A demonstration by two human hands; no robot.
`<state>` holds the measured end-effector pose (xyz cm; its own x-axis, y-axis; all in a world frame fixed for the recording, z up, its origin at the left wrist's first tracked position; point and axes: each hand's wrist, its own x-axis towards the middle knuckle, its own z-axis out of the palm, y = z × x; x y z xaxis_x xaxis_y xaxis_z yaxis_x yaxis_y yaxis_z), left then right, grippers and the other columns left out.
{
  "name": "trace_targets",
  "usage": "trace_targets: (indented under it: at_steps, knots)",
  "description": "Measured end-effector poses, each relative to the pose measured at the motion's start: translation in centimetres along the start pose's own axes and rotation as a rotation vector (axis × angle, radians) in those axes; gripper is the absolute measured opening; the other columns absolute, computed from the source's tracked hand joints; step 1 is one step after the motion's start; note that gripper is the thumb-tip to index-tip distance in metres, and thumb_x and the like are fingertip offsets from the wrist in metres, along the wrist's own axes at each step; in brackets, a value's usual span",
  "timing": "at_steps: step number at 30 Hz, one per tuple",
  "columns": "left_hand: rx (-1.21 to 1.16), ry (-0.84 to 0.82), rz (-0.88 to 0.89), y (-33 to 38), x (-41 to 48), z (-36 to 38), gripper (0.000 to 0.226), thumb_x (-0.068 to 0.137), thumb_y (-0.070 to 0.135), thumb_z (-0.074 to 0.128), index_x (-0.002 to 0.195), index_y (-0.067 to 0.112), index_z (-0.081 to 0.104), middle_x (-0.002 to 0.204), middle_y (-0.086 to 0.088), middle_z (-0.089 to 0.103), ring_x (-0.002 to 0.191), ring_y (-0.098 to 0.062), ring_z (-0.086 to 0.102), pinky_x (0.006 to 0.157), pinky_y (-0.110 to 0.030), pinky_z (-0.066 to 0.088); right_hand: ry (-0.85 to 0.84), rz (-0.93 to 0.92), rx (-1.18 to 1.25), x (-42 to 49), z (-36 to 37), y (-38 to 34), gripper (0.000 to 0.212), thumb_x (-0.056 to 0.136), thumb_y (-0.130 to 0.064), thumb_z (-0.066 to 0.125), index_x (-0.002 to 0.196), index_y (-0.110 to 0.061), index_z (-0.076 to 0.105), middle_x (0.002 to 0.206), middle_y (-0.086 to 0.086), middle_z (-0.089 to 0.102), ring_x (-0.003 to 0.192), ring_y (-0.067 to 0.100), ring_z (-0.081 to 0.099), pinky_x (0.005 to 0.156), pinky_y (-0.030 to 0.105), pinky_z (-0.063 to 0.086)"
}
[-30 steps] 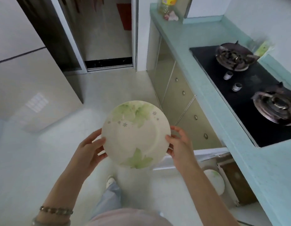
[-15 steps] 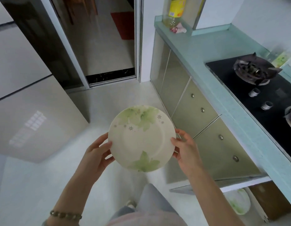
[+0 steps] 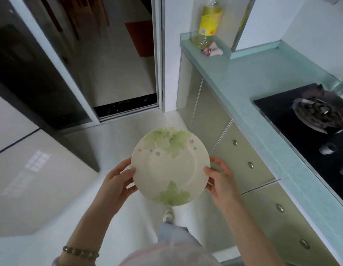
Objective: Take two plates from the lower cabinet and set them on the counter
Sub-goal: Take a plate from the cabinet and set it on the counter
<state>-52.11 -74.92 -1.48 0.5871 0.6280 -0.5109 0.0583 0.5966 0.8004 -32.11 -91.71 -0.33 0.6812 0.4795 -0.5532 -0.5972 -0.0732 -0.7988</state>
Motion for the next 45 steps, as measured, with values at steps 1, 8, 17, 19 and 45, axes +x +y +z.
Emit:
trace_targets:
  at_steps: [1, 8, 17, 19, 45]
  knots:
    - [0.007, -0.005, 0.006, 0.9, 1.4, 0.6, 0.035, 0.096, 0.004, 0.048, 0.115, 0.024, 0.07, 0.099, -0.005, 0.073, 0.083, -0.019, 0.07, 0.075, -0.038, 0.059, 0.003, -0.007, 0.007, 1.2, 0.4, -1.0, 0.032, 0.087, 0.008, 0.052, 0.094, -0.022, 0.061, 0.083, 0.008, 0.068, 0.065, 0.018, 0.061, 0.054, 0.026, 0.049]
    - [0.036, -0.028, -0.022, 5.8, 10.6, 4.9, 0.033, 0.096, 0.003, 0.05, 0.109, 0.025, 0.073, 0.098, -0.007, 0.074, 0.082, -0.021, 0.071, 0.075, -0.039, 0.06, 0.075, -0.017, 0.045, 8.2, 1.9, -6.7, 0.033, 0.086, 0.01, 0.05, 0.099, -0.019, 0.06, 0.085, 0.01, 0.063, 0.067, 0.021, 0.057, 0.057, 0.028, 0.046]
    - [0.175, -0.172, -0.073, 12.2, 25.1, 10.9, 0.034, 0.096, 0.004, 0.05, 0.116, 0.025, 0.066, 0.104, -0.004, 0.075, 0.09, -0.022, 0.07, 0.083, -0.044, 0.057, 0.265, -0.044, 0.145, 18.4, 3.6, -11.7, 0.03, 0.088, 0.009, 0.051, 0.103, -0.016, 0.059, 0.098, 0.016, 0.062, 0.078, 0.026, 0.059, 0.064, 0.034, 0.049]
    - [0.184, -0.214, -0.092, 14.1, 28.8, 12.3, 0.034, 0.096, 0.003, 0.05, 0.117, 0.024, 0.066, 0.105, -0.005, 0.074, 0.092, -0.025, 0.068, 0.087, -0.048, 0.053, 0.315, -0.047, 0.164, 20.9, 4.5, -13.0, 0.029, 0.089, 0.007, 0.051, 0.107, -0.015, 0.058, 0.101, 0.017, 0.063, 0.081, 0.028, 0.06, 0.067, 0.036, 0.05]
    - [0.471, -0.515, -0.243, 21.9, 58.6, 36.1, 0.007, 0.091, 0.002, 0.059, 0.093, 0.006, 0.064, 0.071, -0.005, 0.071, 0.055, -0.013, 0.068, 0.048, -0.022, 0.051, 0.76, -0.147, 0.447, 41.6, 1.5, -26.0, 0.029, 0.089, 0.002, 0.051, 0.102, -0.022, 0.062, 0.085, 0.009, 0.07, 0.079, 0.026, 0.067, 0.057, 0.034, 0.055]
